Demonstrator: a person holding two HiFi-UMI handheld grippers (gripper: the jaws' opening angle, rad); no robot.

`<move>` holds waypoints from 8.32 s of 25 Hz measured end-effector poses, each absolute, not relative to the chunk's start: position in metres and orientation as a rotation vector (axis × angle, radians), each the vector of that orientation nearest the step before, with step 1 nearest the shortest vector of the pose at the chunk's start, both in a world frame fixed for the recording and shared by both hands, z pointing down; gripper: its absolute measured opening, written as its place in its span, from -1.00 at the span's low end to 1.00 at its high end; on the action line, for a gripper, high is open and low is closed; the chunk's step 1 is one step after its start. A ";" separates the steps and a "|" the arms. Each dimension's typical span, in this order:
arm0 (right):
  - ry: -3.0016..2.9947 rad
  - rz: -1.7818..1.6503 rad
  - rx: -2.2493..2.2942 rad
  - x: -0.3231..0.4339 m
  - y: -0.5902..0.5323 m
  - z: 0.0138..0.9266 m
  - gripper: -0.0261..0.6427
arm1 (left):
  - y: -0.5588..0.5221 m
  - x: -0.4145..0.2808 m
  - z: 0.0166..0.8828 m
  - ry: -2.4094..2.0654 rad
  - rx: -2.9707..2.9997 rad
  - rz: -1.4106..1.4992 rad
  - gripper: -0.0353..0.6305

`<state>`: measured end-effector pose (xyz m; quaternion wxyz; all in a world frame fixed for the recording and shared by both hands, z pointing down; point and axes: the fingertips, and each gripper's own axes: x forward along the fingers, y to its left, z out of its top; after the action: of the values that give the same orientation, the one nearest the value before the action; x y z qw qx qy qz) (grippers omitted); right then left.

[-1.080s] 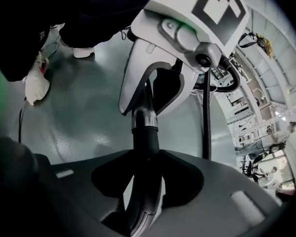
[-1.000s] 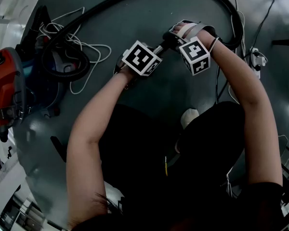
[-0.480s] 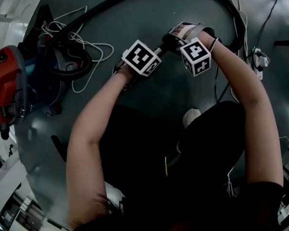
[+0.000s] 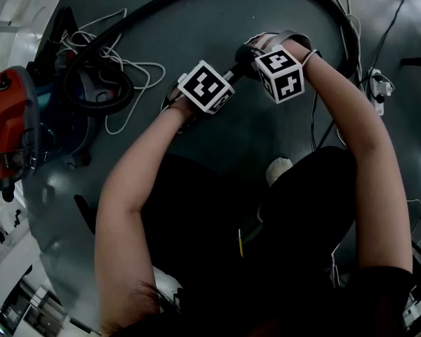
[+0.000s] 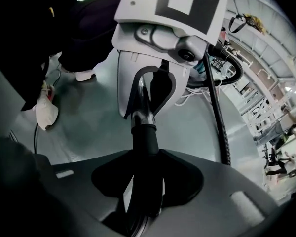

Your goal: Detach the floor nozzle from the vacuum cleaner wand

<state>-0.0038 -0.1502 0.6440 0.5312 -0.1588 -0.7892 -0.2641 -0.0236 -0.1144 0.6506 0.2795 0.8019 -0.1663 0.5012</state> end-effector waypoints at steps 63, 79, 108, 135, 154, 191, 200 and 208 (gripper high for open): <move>-2.070 -0.348 -0.342 -0.024 -0.144 0.628 -0.54 | -0.096 -0.063 0.635 -0.279 2.135 1.243 -0.41; -1.951 -0.780 -0.364 -0.031 -0.126 0.630 -0.47 | -0.076 -0.063 0.642 -0.170 2.069 1.254 -0.42; -2.031 -0.687 -0.367 -0.035 -0.120 0.618 -0.48 | -0.080 -0.062 0.640 -0.231 2.088 1.278 -0.42; -2.091 -0.429 -0.415 -0.034 -0.122 0.610 -0.47 | -0.079 -0.064 0.631 -0.186 2.128 1.245 -0.42; -2.081 -0.468 -0.395 -0.036 -0.124 0.618 -0.47 | -0.075 -0.074 0.644 -0.176 2.020 1.266 -0.42; -1.932 -0.500 -0.293 0.004 -0.141 0.660 -0.45 | -0.075 -0.131 0.684 -0.324 1.989 1.428 -0.43; -1.968 -0.433 -0.262 0.003 -0.145 0.660 -0.42 | -0.082 -0.137 0.687 -0.371 2.027 1.521 -0.41; -2.031 -0.298 -0.079 0.006 -0.175 0.650 -0.32 | -0.114 -0.106 0.657 -0.505 2.220 1.324 -0.34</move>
<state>0.0060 -0.1750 0.6504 0.5171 -0.0330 -0.8462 -0.1240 -0.1060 -0.1143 0.6568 0.2510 0.8160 -0.1855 0.4866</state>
